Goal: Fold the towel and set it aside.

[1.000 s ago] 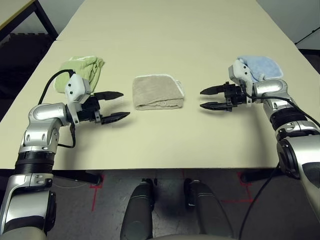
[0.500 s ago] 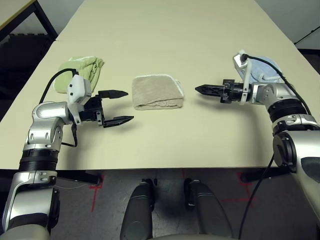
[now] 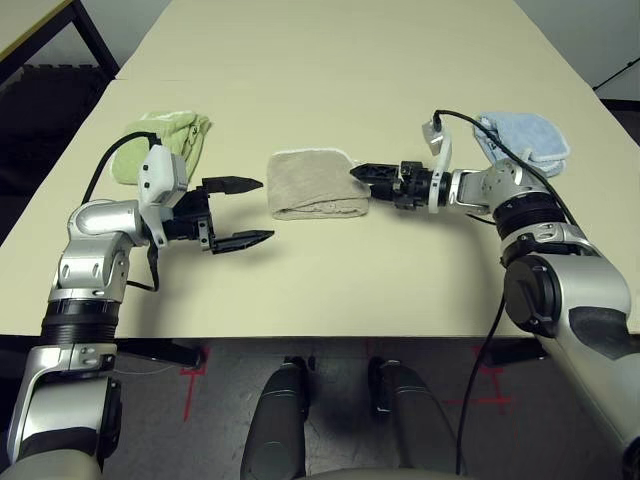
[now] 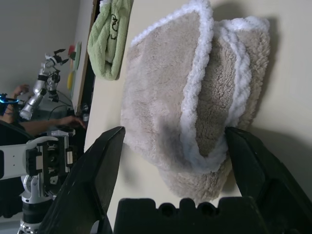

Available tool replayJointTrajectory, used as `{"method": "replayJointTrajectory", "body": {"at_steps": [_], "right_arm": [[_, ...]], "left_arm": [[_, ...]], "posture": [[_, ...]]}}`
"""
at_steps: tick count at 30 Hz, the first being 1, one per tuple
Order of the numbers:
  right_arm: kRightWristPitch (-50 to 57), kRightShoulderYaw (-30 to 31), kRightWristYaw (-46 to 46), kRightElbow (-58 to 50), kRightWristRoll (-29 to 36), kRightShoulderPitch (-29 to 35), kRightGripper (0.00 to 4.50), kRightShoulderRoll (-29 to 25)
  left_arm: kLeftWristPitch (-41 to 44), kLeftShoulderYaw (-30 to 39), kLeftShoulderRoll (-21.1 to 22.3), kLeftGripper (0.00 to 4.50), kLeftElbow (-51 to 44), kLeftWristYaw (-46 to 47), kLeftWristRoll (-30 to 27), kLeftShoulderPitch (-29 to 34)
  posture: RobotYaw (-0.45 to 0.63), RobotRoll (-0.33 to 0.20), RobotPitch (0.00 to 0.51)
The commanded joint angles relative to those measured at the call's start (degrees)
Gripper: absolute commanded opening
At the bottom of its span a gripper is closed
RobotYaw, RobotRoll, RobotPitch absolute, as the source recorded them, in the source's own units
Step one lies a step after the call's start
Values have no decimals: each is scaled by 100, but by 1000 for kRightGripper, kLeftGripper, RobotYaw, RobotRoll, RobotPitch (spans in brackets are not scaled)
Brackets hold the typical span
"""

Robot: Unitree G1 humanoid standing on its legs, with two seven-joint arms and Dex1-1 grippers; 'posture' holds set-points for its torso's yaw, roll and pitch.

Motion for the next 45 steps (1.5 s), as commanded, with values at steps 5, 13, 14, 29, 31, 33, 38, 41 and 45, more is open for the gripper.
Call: {"method": "replayJointTrajectory", "body": {"at_steps": [5, 13, 14, 29, 31, 33, 38, 41, 45], "right_arm": [[190, -64, -182, -69, 136, 68, 4476, -327], [462, 97, -163, -367, 179, 198, 4476, -442], [464, 125, -152, -390, 185, 197, 4476, -373], [58, -76, -651, -201, 278, 121, 4476, 386], [-1, -130, -761, -217, 319, 146, 4115, 403], [-9, -157, -779, -241, 346, 167, 3554, 398], [109, -157, -766, -396, 419, 254, 1686, 393], [133, -185, -822, -482, 485, 297, 536, 405], [125, -273, -943, -593, 614, 323, 27, 420]], "left_arm": [[120, -43, 52, 4500, -335, 30, -52, 125], [91, -129, -47, 4500, -291, 41, -19, 111], [88, -142, -58, 4500, -267, 39, -12, 77], [152, -102, 34, 4500, -441, 96, -47, 203], [156, -106, 42, 4500, -449, 104, -50, 212], [156, -117, 38, 4500, -448, 108, -43, 210], [137, -178, -8, 4500, -398, 107, -6, 159], [125, -203, -23, 4500, -373, 97, 2, 135], [104, -218, -17, 4500, -343, 82, 5, 129]], "posture": [[68, 0, 179], [45, 0, 181], [46, 0, 181], [80, 0, 181], [80, 0, 181], [74, 0, 180], [62, 0, 177], [55, 0, 172], [51, 0, 166]]}}
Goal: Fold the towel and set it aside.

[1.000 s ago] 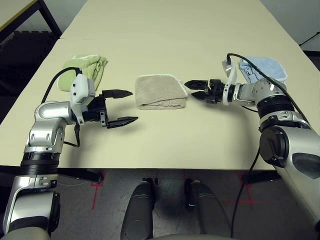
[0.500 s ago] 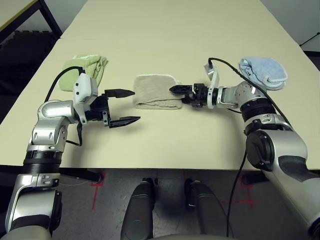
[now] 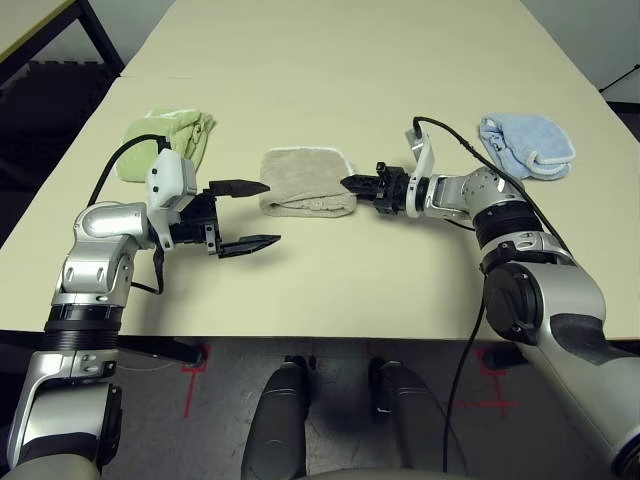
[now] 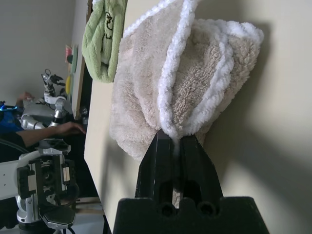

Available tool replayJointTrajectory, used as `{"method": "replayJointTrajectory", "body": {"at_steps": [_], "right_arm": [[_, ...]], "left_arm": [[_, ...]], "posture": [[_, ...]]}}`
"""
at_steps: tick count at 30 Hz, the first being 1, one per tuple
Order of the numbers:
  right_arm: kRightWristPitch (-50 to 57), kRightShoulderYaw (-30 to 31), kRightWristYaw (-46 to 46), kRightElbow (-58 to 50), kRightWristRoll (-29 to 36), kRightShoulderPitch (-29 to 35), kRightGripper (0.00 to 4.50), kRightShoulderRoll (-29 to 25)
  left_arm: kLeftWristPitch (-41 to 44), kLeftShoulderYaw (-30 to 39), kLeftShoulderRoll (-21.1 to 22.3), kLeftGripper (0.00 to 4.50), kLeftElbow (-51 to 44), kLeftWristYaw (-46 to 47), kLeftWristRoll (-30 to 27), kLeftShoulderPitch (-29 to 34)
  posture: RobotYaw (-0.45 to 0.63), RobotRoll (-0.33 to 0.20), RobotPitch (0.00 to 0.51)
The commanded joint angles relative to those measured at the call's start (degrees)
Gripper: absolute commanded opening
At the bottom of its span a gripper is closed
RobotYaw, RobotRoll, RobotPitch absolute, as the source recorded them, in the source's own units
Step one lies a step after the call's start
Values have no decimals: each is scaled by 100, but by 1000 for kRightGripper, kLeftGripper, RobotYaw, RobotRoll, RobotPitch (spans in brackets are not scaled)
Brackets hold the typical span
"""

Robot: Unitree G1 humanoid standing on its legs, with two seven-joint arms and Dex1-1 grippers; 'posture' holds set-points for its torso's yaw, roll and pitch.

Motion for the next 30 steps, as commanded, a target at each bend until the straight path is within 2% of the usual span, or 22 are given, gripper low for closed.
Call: {"method": "replayJointTrajectory", "body": {"at_steps": [1, 10, 15, 20, 24, 30], "right_arm": [[10, -171, -163, -153, 186, 86, 27, 29], [-817, -826, -390, -136, 725, -106, 27, 20], [-2188, -1201, -270, -12, 916, -330, 27, -3], [-3892, -1767, -762, 405, 1127, -707, 27, -74], [-5454, -1813, -1262, 832, 871, -825, 27, -192], [-6565, -1830, -1736, 1282, 735, -868, 27, -295]], "left_arm": [[-19, -92, 4, 4500, 34, -40, 17, 9], [-61, -132, 1, 4500, 152, -26, 62, -12], [-51, -129, -29, 4500, 216, 34, 71, -32], [271, 77, -151, 4500, 279, 685, 38, -124], [406, 168, -229, 4500, 275, 1074, 47, -89], [591, 280, -476, 4500, 516, 1920, 169, -266]], "posture": [[51, 0, 166], [38, 0, 163], [26, 0, 161], [0, 0, 162], [-29, 0, 175], [-35, 0, 190]]}}
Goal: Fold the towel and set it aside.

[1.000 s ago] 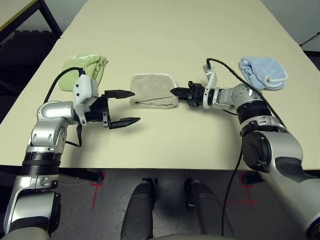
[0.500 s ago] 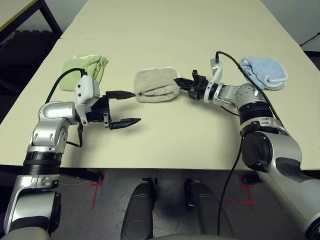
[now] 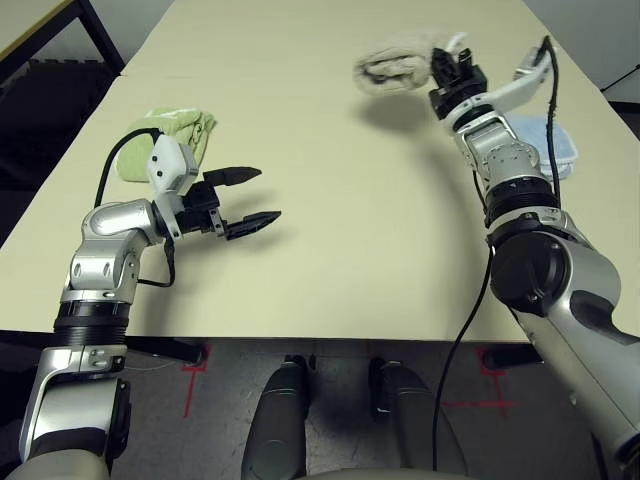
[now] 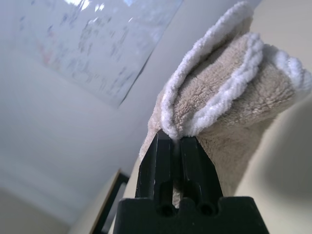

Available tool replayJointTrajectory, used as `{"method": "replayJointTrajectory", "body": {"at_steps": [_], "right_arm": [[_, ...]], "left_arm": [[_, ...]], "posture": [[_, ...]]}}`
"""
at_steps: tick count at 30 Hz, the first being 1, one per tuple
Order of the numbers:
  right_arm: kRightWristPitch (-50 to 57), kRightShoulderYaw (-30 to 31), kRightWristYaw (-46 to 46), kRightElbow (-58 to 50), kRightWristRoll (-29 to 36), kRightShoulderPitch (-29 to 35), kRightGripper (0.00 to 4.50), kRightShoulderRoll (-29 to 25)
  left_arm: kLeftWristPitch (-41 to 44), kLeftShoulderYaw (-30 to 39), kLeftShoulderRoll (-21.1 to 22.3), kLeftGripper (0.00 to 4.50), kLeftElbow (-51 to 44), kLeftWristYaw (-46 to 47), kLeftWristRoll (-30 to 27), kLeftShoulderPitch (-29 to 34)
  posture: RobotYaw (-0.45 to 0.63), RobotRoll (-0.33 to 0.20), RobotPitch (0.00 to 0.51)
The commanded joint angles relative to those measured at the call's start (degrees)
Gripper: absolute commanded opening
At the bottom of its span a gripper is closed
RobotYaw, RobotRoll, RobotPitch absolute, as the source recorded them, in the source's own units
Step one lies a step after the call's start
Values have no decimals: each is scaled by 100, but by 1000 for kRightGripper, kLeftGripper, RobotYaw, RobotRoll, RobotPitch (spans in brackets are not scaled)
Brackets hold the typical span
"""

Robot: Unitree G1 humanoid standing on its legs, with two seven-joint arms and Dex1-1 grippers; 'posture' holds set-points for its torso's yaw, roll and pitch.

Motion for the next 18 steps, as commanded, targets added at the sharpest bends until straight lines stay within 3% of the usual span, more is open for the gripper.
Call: {"method": "replayJointTrajectory", "body": {"at_steps": [1, 8, 12, 18], "right_arm": [[-635, 11, -446, 285, -178, -27, 27, -122], [-1240, -5, -759, 481, -280, -10, 27, -218], [-1520, -26, -855, 560, -302, 0, 27, -317], [-1942, -36, -1200, 639, -395, 70, 27, -516]], "left_arm": [[117, 94, -205, 4500, 204, 524, 87, -115], [38, 168, -340, 4500, 140, 876, 43, -97], [-2, 128, -304, 4500, -38, 369, -244, -40], [-265, -70, -189, 4500, 52, -362, -195, -117]], "posture": [[-36, 0, 192], [-28, 0, 200], [-25, 0, 204], [-28, 0, 211]]}}
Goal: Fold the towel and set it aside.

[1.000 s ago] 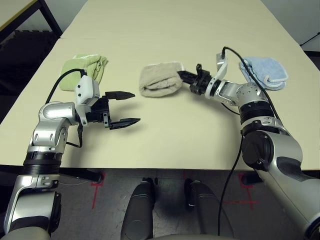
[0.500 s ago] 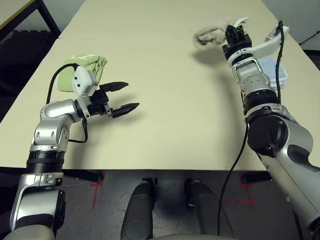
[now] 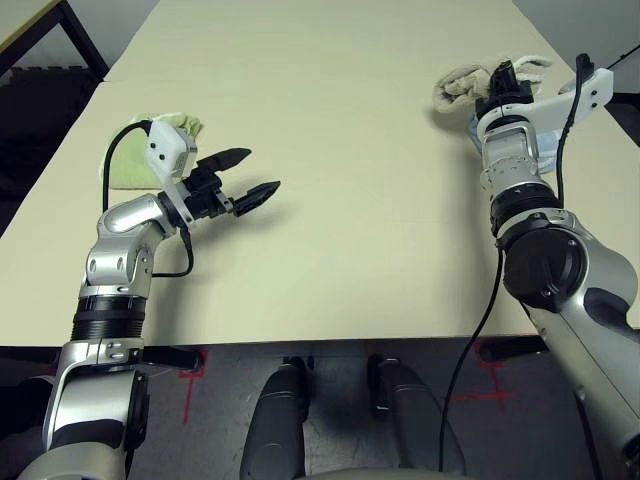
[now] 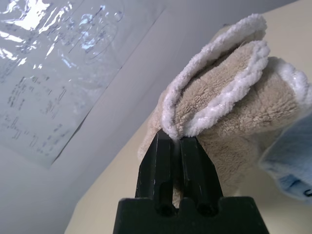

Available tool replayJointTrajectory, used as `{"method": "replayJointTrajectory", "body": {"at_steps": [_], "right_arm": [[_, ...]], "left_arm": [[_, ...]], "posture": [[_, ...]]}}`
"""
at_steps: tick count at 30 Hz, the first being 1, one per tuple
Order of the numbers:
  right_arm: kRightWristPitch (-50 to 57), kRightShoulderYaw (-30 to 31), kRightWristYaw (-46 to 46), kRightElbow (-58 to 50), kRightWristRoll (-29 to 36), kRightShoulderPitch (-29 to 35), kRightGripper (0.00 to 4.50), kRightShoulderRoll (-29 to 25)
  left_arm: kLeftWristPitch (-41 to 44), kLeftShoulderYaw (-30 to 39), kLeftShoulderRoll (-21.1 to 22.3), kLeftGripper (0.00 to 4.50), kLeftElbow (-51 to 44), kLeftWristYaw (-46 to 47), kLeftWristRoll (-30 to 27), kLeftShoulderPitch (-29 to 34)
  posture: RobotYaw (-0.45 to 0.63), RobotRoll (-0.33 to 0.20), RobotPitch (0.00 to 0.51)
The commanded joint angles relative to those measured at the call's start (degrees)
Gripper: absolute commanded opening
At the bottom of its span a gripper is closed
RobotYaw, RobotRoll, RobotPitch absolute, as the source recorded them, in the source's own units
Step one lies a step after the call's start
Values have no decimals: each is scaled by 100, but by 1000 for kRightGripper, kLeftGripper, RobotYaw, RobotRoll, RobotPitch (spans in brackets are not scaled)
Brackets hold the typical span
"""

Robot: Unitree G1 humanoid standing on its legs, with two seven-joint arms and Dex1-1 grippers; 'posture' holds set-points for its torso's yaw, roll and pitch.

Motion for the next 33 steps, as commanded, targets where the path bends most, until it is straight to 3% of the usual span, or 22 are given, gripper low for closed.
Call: {"method": "replayJointTrajectory", "body": {"at_steps": [1, 13, 26, 33], "right_arm": [[-373, -43, -343, 95, -117, 101, 27, -190], [-393, 3, -698, 183, -225, 403, 27, -332], [-302, -467, 61, 205, 246, 3, 27, -537], [-251, -312, -175, 288, -27, 103, 27, -592]], "left_arm": [[-197, -151, 96, 4500, 60, -392, 53, -30], [-139, -162, 241, 4500, -86, -570, 61, 53], [-29, -132, 230, 4500, -328, -473, 32, 235], [42, -123, 240, 4500, -435, -433, 15, 285]], "posture": [[-28, 0, 211], [-18, 0, 203], [-3, 0, 198], [1, 0, 202]]}}
